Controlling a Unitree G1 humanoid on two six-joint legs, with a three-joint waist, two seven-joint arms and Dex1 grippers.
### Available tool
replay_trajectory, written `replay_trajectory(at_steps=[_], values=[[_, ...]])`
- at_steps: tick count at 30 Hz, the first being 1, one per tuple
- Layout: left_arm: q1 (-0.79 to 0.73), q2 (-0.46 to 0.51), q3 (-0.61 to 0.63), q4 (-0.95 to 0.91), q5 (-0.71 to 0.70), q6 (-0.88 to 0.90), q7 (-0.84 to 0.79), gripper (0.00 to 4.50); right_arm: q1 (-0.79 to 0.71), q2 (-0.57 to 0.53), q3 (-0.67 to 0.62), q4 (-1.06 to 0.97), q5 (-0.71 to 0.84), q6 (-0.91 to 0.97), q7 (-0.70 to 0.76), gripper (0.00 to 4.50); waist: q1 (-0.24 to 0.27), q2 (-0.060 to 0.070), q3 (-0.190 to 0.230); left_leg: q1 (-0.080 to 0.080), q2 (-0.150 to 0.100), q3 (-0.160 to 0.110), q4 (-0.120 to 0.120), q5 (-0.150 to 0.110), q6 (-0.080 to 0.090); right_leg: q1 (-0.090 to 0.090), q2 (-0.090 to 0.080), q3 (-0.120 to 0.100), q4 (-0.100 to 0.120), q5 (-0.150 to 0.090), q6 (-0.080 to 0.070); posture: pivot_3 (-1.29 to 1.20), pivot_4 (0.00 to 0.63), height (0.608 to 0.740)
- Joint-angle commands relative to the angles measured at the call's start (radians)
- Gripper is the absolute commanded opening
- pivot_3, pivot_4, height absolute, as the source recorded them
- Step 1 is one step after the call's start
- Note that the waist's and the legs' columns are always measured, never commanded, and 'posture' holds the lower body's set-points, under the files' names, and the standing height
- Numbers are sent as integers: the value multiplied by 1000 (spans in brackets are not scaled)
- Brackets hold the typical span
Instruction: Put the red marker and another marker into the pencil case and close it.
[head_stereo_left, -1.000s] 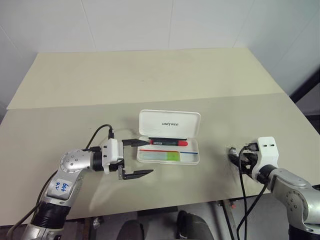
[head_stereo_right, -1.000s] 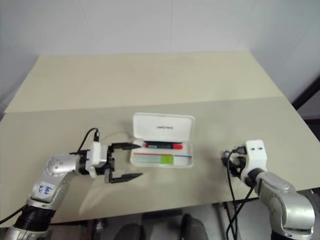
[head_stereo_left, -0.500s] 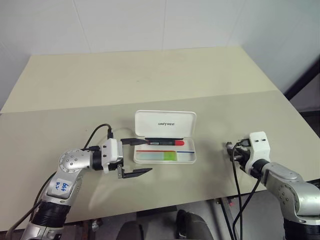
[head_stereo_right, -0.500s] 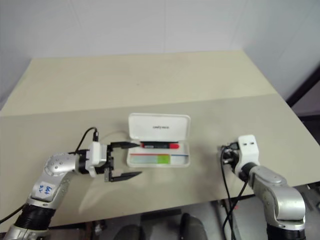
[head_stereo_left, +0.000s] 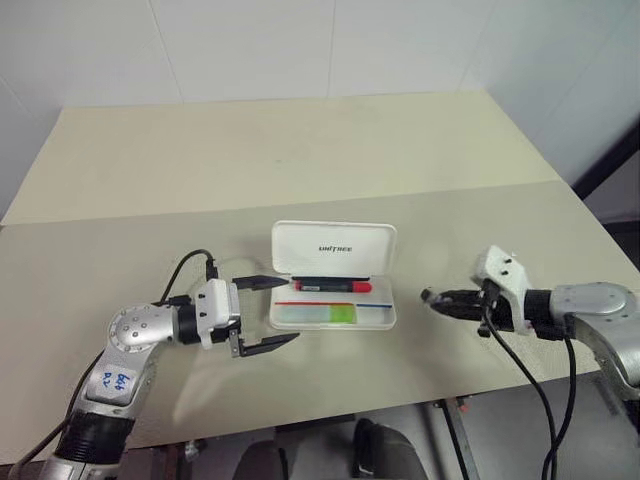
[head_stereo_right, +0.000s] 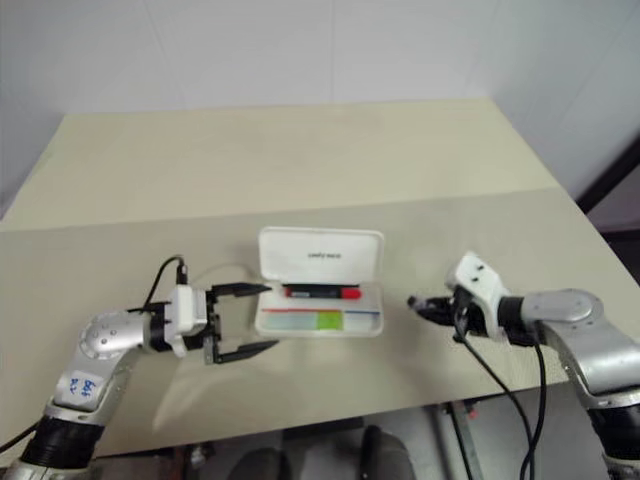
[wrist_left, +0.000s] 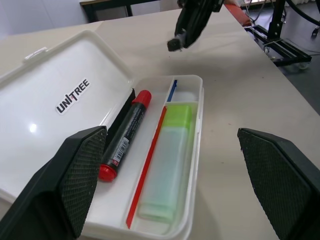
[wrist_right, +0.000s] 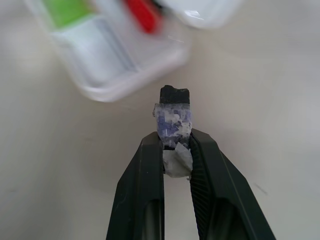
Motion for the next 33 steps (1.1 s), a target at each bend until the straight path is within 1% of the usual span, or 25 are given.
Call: replay_trajectory(at_steps=[1,4,10,13,19,29,31,33], values=[[25,12,26,-70,-15,23,22,4500,-58,34,77,43,-34,-94,80,349,1,0,0,0,0,0,0,0,0,0,0,0,0,0,0,0,150,740],[57,21,43,-121,-20,56,47,4500,-131,109,172,89,-70,-148,123,349,0,0,0,0,0,0,1,0,0,0,0,0,0,0,0,0,150,740],[91,28,64,-183,-24,100,74,4500,-234,185,263,191,-131,-215,177,349,0,-1,0,0,0,0,1,0,0,0,0,0,0,0,0,0,150,740],[107,30,73,-208,-27,115,85,4500,-269,207,273,223,-138,-214,195,349,-1,0,0,0,0,1,1,0,0,0,0,0,0,0,0,0,150,740],[111,26,74,-235,-26,135,108,4500,-299,215,278,271,-170,-252,222,349,0,-1,0,1,0,1,1,0,-1,0,0,0,1,0,0,0,150,740],[76,25,64,-230,-20,145,122,4500,-378,207,257,354,-197,-289,263,349,0,0,0,1,0,1,1,0,-1,0,0,0,1,1,0,0,150,740],[64,25,63,-220,-18,143,121,4500,-393,210,251,361,-196,-291,265,1080,0,0,0,1,0,1,2,0,-1,0,0,0,1,1,0,0,150,740],[54,23,62,-210,-17,139,120,4500,-400,216,248,360,-195,-285,265,1639,-1,0,0,1,0,1,1,0,-1,0,0,0,1,1,0,0,150,740]])
